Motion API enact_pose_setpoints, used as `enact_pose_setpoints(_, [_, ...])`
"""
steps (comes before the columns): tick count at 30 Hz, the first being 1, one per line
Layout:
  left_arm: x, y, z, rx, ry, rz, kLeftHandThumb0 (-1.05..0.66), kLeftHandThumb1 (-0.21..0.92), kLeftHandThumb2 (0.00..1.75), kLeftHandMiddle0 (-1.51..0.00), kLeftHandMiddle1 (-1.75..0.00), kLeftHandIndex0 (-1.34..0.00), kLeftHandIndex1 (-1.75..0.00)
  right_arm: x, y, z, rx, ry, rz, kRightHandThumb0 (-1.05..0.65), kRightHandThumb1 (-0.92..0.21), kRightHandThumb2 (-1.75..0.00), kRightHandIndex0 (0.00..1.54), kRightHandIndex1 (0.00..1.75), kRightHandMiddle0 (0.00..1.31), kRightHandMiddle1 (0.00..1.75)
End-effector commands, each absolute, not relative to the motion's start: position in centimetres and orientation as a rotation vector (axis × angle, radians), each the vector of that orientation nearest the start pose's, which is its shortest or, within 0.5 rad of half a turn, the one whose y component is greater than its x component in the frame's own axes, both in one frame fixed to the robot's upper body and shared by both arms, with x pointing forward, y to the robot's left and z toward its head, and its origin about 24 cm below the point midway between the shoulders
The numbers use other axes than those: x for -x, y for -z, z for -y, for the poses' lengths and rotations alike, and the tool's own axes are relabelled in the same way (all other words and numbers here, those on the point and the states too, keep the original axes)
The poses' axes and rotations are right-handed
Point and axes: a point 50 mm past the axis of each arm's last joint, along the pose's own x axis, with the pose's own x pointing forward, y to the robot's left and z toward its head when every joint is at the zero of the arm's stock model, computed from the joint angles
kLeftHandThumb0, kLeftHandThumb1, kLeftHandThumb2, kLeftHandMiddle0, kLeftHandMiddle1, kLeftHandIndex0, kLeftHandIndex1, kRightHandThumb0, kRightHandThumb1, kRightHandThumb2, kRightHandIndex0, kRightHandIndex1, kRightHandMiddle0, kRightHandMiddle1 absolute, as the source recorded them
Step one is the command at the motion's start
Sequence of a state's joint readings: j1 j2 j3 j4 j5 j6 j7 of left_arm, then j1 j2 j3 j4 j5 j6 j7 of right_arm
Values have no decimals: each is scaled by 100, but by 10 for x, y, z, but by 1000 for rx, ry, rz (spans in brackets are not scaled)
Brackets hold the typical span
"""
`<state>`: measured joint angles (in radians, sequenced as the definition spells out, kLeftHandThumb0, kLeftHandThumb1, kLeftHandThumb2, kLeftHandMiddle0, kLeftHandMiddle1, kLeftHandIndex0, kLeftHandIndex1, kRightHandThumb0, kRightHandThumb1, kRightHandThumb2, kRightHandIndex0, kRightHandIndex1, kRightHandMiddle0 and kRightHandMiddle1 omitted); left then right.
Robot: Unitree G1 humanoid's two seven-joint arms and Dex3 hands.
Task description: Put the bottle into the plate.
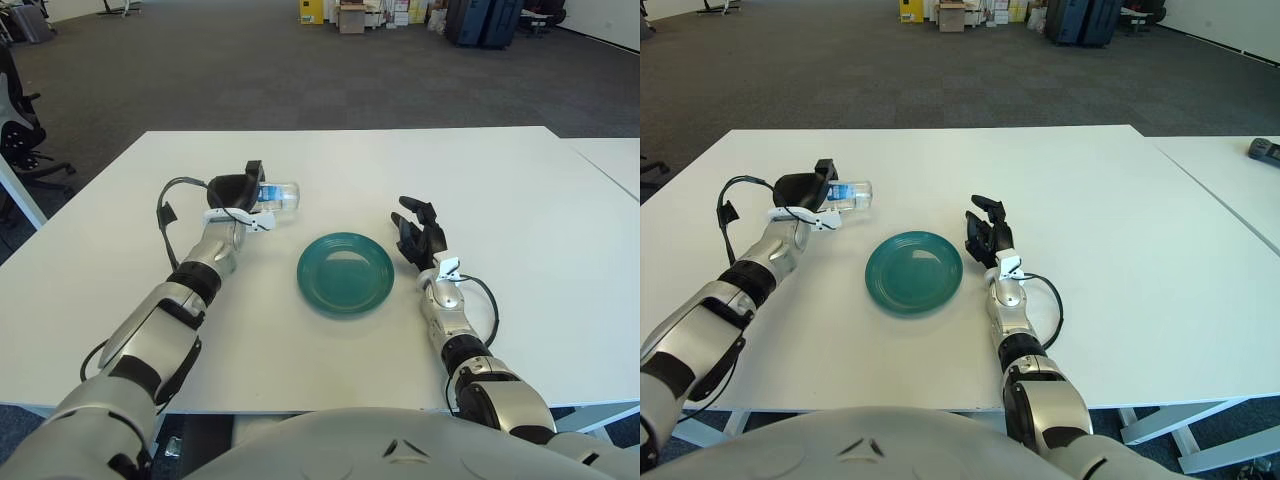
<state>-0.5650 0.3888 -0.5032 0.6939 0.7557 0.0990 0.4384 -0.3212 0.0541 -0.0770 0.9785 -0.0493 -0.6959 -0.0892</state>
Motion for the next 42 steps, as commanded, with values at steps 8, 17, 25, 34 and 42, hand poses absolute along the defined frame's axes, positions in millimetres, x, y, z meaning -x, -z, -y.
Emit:
enact_pose_setpoints(8, [-315,-123,-143,-1253,-114,532,-44,40,121,-114,-175,-54,-175,-244,67,129,-35,47,-187,-69,-92,-68,55,1,13,96])
enact_pose_setpoints(17, [-299,-130,-122,-1179,-49,580,-44,40,121,-114,-175,-54,-175,-245,67,129,-61,38,-190,-66,-92,-64,57,2,14,94])
enact_pose_setpoints(25, [-290,-134,-108,-1152,48,635,-44,40,121,-114,-175,-54,-175,-245,68,128,-51,38,-187,-68,-92,-67,57,1,15,93])
enact_pose_setpoints(34, [-276,-139,-94,-1137,177,672,-44,40,121,-114,-175,-54,-175,-245,68,126,-70,31,-194,-68,-92,-67,57,1,14,92])
enact_pose_setpoints(42, [-266,-139,-80,-1210,273,739,-44,39,122,-113,-175,-54,-175,-245,67,125,-65,36,-187,-66,-92,-68,55,0,13,91])
